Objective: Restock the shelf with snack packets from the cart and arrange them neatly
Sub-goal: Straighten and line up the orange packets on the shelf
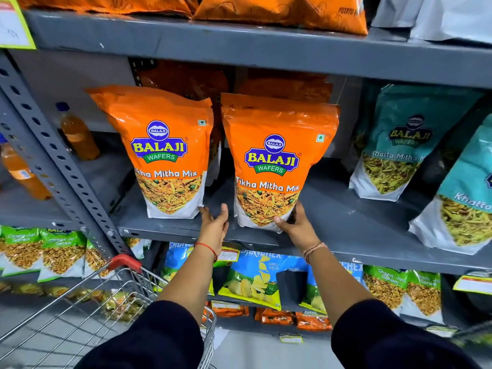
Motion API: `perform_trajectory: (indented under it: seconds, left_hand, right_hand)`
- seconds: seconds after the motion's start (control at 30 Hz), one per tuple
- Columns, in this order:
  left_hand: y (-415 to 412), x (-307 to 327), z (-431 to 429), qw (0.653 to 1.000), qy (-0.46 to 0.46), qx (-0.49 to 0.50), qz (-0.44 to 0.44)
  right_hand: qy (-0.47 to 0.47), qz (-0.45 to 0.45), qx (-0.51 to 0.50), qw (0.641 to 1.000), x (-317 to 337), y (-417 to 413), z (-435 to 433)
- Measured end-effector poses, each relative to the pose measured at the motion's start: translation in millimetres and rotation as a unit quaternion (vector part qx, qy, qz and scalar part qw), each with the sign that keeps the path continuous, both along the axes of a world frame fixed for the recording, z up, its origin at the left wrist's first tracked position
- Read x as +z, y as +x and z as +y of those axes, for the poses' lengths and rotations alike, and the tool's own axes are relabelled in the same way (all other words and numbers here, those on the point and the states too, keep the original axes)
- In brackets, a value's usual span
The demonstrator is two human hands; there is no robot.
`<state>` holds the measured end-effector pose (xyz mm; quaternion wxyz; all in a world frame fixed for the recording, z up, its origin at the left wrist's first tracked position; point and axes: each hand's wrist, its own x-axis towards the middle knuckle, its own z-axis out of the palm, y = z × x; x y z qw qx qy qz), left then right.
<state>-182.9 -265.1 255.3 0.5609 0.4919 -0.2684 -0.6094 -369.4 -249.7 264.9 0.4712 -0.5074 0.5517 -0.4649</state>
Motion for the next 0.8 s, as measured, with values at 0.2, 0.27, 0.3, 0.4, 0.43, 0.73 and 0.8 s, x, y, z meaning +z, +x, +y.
perform_trajectory:
  seconds: [0.2, 0.27, 0.3, 0.4, 0.43, 0.73, 0.8]
  left_hand:
    - [10.9, 4.4, 22.7, 0.911, -0.025, 0.278, -0.304]
    - [25.0, 5.5, 25.8, 0.870, -0.012, 0.326, -0.370]
    - [32.2, 5.3, 25.3, 0.860, -0.002, 0.329, -0.390]
    - [52.8, 1.7, 17.6, 0.862, 0.026, 0.282, -0.422]
    - [58.0, 0.2, 13.4, 0.865, 0.027, 0.258, -0.429]
    - [79.9, -14.0, -7.5, 0.845, 0.021, 0.216, -0.489]
    - [82.9, -15.3, -6.1, 0.838, 0.007, 0.216, -0.500]
  right_hand:
    - [-0.010, -0.004, -0.008, 1.000, -4.1, -1.2, 0.0]
    - [-0.028, -0.022, -0.051, 0.998, -9.8, 3.1, 4.8]
    - [-0.034, -0.036, -0.089, 0.995, -14.3, 7.4, 8.7]
    - [-0.042, -0.034, -0.180, 0.982, -26.9, 22.4, 18.7]
    - [-0.048, -0.032, -0.184, 0.981, -29.8, 26.3, 19.8]
    - [-0.041, 0.076, -0.119, 0.989, -19.9, 16.0, 3.9]
    - [-0.041, 0.094, -0.125, 0.987, -19.0, 15.8, 3.8]
